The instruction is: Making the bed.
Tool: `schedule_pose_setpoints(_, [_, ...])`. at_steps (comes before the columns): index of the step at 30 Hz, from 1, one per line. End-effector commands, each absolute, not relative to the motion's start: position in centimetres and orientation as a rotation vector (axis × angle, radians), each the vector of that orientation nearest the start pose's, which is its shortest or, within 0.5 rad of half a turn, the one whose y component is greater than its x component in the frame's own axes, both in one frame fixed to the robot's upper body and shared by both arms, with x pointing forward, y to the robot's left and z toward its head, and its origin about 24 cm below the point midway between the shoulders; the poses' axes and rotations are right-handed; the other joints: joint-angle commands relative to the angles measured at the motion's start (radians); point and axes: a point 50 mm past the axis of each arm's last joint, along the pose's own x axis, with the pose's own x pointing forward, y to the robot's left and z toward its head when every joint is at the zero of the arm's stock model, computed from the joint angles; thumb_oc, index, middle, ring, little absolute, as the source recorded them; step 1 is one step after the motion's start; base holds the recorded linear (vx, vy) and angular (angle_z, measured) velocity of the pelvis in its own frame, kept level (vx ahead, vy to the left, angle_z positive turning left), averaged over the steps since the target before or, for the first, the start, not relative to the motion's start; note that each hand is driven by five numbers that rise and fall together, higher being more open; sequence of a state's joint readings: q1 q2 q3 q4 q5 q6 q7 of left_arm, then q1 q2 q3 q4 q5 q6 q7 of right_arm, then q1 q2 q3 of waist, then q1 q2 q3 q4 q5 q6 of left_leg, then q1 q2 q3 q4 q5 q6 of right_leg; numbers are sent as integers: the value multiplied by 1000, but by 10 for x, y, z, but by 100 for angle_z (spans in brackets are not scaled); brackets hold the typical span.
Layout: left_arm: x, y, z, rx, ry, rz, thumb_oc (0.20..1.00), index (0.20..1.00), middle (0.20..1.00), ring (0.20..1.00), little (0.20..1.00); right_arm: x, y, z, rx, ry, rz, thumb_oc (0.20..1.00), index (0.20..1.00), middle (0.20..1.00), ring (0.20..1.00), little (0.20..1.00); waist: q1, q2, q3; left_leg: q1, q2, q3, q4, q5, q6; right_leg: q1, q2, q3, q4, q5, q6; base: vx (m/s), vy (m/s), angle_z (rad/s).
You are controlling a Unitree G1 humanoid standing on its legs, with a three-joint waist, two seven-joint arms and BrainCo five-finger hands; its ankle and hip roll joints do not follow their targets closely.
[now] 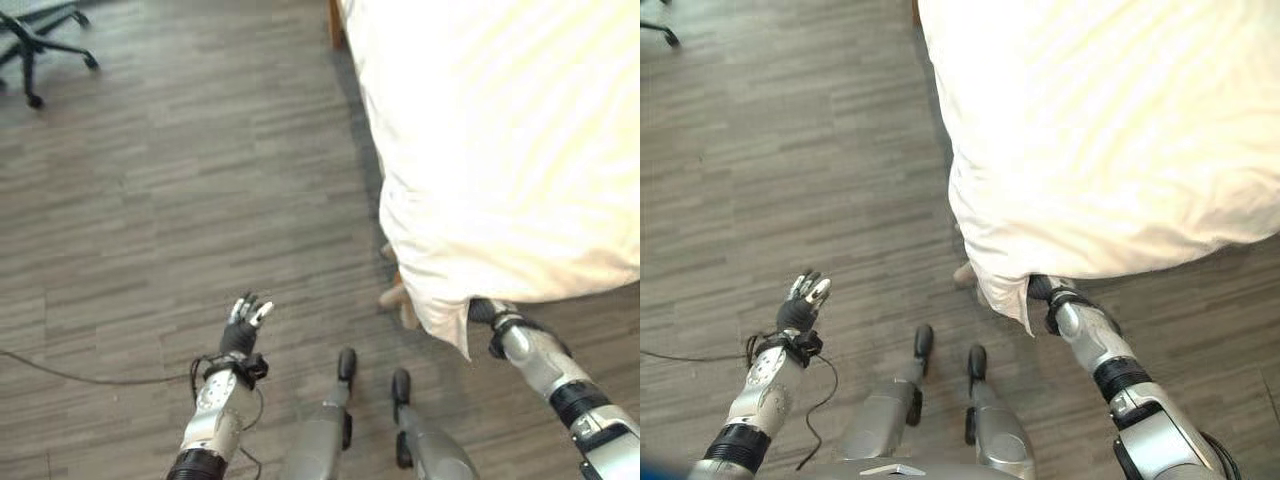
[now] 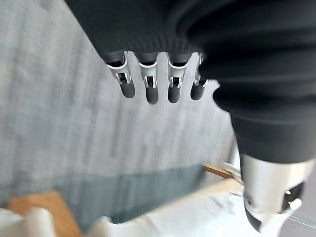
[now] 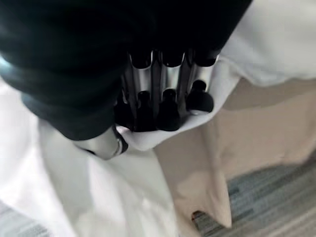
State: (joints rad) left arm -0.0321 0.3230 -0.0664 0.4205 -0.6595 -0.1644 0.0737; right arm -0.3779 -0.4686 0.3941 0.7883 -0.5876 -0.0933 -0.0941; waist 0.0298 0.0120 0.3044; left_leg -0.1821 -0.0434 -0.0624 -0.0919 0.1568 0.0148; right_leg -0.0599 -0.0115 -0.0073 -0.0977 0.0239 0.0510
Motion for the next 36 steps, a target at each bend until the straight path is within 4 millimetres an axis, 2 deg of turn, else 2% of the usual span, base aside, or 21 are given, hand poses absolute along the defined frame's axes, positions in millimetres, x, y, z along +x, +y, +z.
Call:
schedule_pose_setpoints(1, [245,245,-12,-276,166,255,1000,1000,1000,1000,1000,209,-225,-103,-1175,694,503,1000,1000,1000,1000,1000,-11,-15,-35,50,-23,8,5,-104,3,-41,-84,14,54,55,65,19,16,-9])
schedule_pose_setpoints(2, [245,242,-14,-284,178,248,1000,1000,1000,1000,1000,203,-231,-108,-1076,774,445,1000,1000,1000,1000,1000,-15,-7,-57,67,-24,13,5,-107,5,-27,-86,16,52,54,66,1,0,-7])
schedule_pose_setpoints(3, [245,242,-14,-284,178,248,1000,1000,1000,1000,1000,202,-232,-108,-1076,774,445,1000,1000,1000,1000,1000,-15,-7,-56,68,-24,14,5,-108,5,-25,-86,17,51,55,66,17,5,-4])
schedule_pose_setpoints(7, [249,239,-10,-285,167,228,1000,1000,1000,1000,1000,193,-254,-105,-945,828,313,1000,1000,1000,1000,1000,-47,-1,-102,113,-19,40,5,-120,5,8,-85,35,50,50,66,20,6,-13])
schedule_pose_setpoints(9, [249,240,-11,-287,171,232,1000,1000,1000,1000,1000,190,-257,-105,-930,834,301,1000,1000,1000,1000,1000,-51,-1,-109,121,-18,44,5,-123,4,15,-84,39,49,47,66,14,-9,-15])
schedule_pose_setpoints(11, [247,242,-14,-288,187,239,1000,1000,1000,1000,1000,169,-280,-107,-884,906,208,1000,1000,1000,1000,1000,-73,-5,-138,148,-12,58,5,-130,3,40,-82,43,48,42,65,34,-44,-20])
schedule_pose_setpoints(14, [245,244,-17,-286,202,243,1000,1000,1000,1000,1000,156,-294,-105,-814,936,134,1000,1000,1000,1000,1000,-90,-8,-156,166,-8,66,5,-134,2,53,-78,48,51,37,63,28,-36,-11])
schedule_pose_setpoints(15, [243,245,-20,-289,214,251,1000,1000,1000,1000,1000,146,-304,-103,-773,951,70,1000,1000,1000,1000,1000,-100,-11,-166,179,-5,73,5,-138,1,62,-77,50,54,33,62,32,-38,-4])
schedule_pose_setpoints(17, [239,250,-22,-290,224,278,1000,1000,1000,1000,1000,145,-323,-86,-697,885,-79,1000,1000,1000,1000,1000,-120,-13,-176,195,1,85,5,-142,1,70,-71,59,57,29,62,28,-29,-7])
schedule_pose_setpoints(18, [239,250,-22,-290,224,278,1000,1000,1000,1000,1000,144,-323,-86,-697,886,-80,1000,1000,1000,1000,1000,-119,-12,-176,196,1,85,5,-142,1,71,-71,59,57,29,62,23,-23,-15])
schedule_pose_setpoints(21, [233,255,-26,-288,240,311,1000,1000,1000,1000,1000,152,-339,-58,-581,719,-257,1000,1000,1000,1000,1000,-141,-14,-190,207,7,98,5,-148,0,77,-67,68,58,26,63,27,-12,-11])
schedule_pose_setpoints(22, [231,256,-27,-291,243,317,1000,1000,1000,1000,1000,152,-340,-55,-559,699,-273,1000,1000,1000,1000,1000,-143,-13,-193,209,7,101,5,-149,0,78,-67,69,58,25,63,13,-7,-11])
schedule_pose_setpoints(24, [226,256,-31,-300,260,327,1000,1000,1000,1000,1000,160,-343,-36,-450,556,-375,1000,1000,1000,1000,1000,-153,-10,-200,213,10,106,5,-150,0,79,-64,71,58,24,63,7,-3,-10])
schedule_pose_setpoints(25, [226,256,-31,-300,260,327,1000,1000,1000,1000,1000,160,-343,-36,-450,556,-375,1000,1000,1000,1000,1000,-153,-10,-200,213,10,106,5,-150,0,79,-64,71,58,24,63,15,-2,-6])
schedule_pose_setpoints(26, [223,254,-34,-303,271,329,1000,1000,1000,1000,1000,167,-342,-21,-313,422,-447,1000,1000,1000,1000,1000,-160,-7,-205,217,13,110,5,-152,1,83,-62,74,57,23,62,9,1,-9])
schedule_pose_setpoints(28, [219,253,-38,-310,282,329,1000,1000,1000,1000,1000,171,-338,-15,-192,336,-488,1000,1000,1000,1000,1000,-163,-5,-208,219,14,112,5,-152,1,85,-62,75,57,21,60,5,5,-11])
schedule_pose_setpoints(29, [218,251,-40,-323,290,332,1000,1000,1000,1000,1000,175,-333,-14,-82,280,-504,1000,1000,1000,1000,1000,-164,-4,-210,221,15,114,5,-153,2,85,-60,76,58,19,59,-2,4,-7])
schedule_pose_setpoints(33, [214,246,-46,-355,307,327,1000,1000,1000,1000,1000,187,-307,-13,154,177,-456,1000,1000,1000,1000,1000,-158,-3,-213,229,17,113,5,-154,1,95,-60,73,59,15,55,0,0,-1])
schedule_pose_setpoints(35, [213,244,-46,-355,308,322,1000,1000,1000,1000,1000,187,-303,-16,194,172,-455,1000,1000,1000,1000,1000,-158,-3,-212,229,17,113,5,-154,0,96,-60,72,59,15,54,0,0,0])
schedule_pose_setpoints(36, [213,242,-47,-356,308,318,1000,1000,1000,1000,1000,189,-293,-19,259,161,-441,1000,1000,1000,1000,1000,-156,-2,-212,233,17,112,5,-154,0,99,-60,70,59,14,53,0,6,3])
